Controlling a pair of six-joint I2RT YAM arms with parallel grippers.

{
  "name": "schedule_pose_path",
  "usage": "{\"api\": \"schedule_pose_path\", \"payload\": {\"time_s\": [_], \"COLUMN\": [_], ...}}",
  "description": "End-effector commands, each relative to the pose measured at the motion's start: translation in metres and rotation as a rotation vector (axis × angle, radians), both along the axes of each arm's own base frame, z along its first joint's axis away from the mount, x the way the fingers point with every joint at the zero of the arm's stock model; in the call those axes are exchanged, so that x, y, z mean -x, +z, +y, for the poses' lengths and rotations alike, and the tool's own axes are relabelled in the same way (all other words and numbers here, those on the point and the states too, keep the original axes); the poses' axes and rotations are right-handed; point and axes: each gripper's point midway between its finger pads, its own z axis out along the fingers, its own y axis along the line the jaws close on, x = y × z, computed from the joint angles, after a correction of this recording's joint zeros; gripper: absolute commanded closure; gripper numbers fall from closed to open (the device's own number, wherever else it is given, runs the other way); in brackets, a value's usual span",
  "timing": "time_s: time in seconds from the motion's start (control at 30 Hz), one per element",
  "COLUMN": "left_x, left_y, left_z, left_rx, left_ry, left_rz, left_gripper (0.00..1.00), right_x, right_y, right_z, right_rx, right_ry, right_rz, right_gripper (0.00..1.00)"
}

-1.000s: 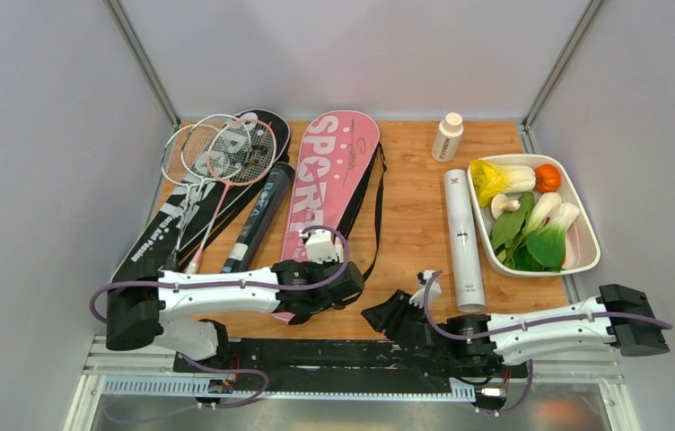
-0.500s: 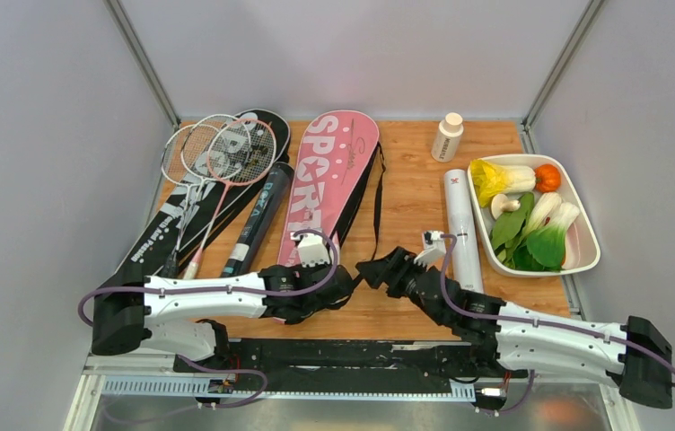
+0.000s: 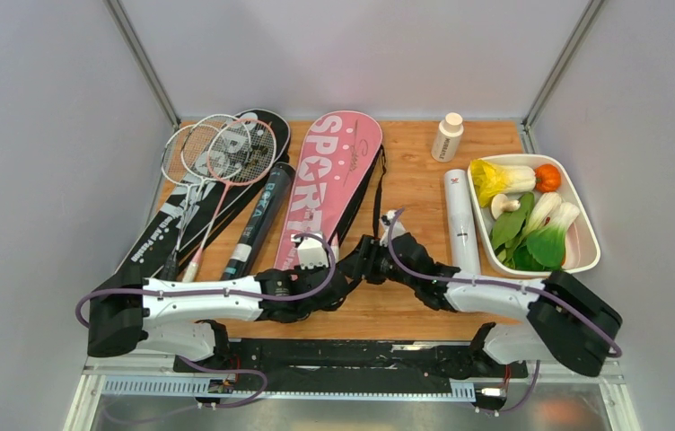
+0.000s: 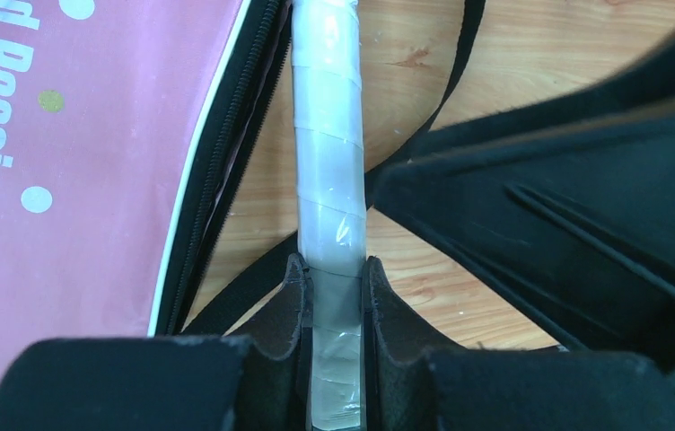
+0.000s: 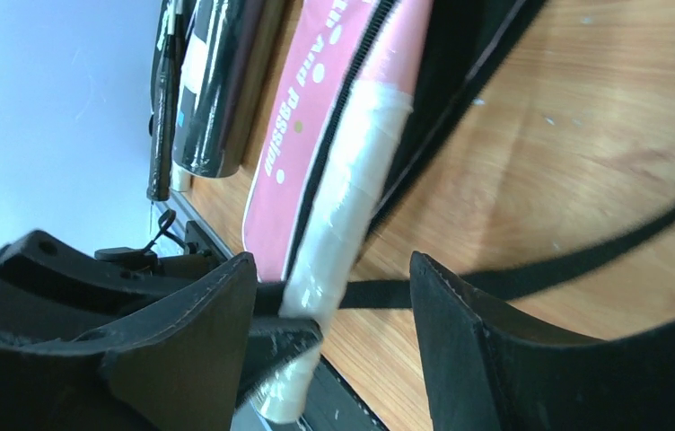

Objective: Pack up the badminton gear
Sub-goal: Adjust the racket bag at the center of the board.

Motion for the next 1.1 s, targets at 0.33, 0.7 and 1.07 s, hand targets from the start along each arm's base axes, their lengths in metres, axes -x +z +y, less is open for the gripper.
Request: {"api": "schedule_pose_path", "payload": {"time_s": [0.33, 0.7, 1.07], "left_x": [-0.001, 0.018, 0.006], "left_y": [0.021, 0.007, 0.027], "left_z": [-0.013, 0.045, 0.089], "left_rx": [0.141, -0.040, -0.165], "left_ry": [-0.068, -0.030, 0.027], "left_rz": [-0.069, 0.027, -0.058], "left_gripper": [1.00, 0.71, 0.50], "right_x": [-0.020, -0.021, -0.019], "right_y": [-0.003, 0.001, -0.001], "right_z": [0.053, 0.057, 0.055], "right_rx": [-0.107, -0.142, -0.138], "right_ry": [0.130, 0.144, 0.145], "right_rz": [0.007, -0.014, -0.014], "right_gripper": [0.48, 1.00, 1.00]}}
